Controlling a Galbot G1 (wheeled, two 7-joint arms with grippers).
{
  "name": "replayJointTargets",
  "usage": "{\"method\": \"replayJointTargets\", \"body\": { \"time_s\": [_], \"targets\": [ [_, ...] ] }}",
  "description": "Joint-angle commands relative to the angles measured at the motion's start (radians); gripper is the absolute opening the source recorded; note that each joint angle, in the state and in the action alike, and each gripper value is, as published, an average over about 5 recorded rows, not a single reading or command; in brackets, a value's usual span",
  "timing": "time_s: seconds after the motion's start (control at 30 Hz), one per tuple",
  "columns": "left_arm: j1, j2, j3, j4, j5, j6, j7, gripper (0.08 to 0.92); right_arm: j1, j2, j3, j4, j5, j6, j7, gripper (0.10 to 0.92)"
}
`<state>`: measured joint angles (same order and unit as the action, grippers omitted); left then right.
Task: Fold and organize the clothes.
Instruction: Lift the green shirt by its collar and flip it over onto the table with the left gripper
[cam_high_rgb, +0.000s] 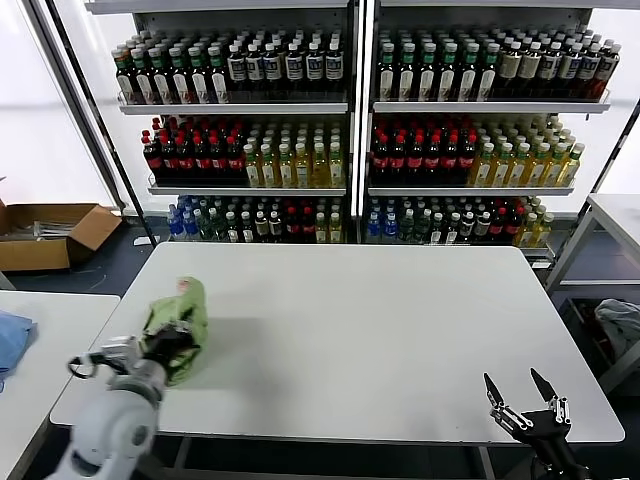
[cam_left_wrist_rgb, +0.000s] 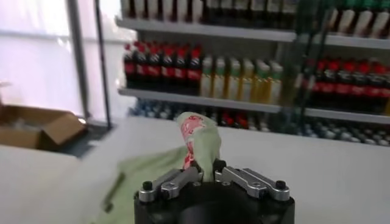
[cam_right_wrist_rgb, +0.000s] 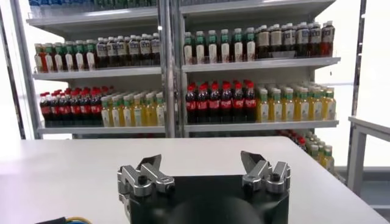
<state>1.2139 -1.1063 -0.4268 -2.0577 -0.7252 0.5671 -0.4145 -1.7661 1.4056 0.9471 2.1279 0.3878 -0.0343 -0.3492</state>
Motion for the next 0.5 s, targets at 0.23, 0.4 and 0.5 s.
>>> {"method": "replayJointTargets", "body": {
  "time_s": [0.23, 0.4, 0.5],
  "targets": [
    [-0.21, -0.39, 0.508, 0.131, 0.047, 0.009, -0.198, 0.142, -0.053, 0.011, -0.038, 0.092, -0.077, -0.02, 0.007, 0.823],
    [-0.229, -0.35, 0.475, 0.125, 0.02, -0.008, -0.148, 0.149, -0.043, -0.005, -0.094, 0.104, -0.121, -0.049, 0.036, 0.823],
    [-0.212, -0.306, 0.45, 0.089, -0.012, -0.019, -0.095, 0.202, -0.026, -0.032, -0.147, 0.104, -0.137, -0.089, 0.068, 0.823]
  ]
}}
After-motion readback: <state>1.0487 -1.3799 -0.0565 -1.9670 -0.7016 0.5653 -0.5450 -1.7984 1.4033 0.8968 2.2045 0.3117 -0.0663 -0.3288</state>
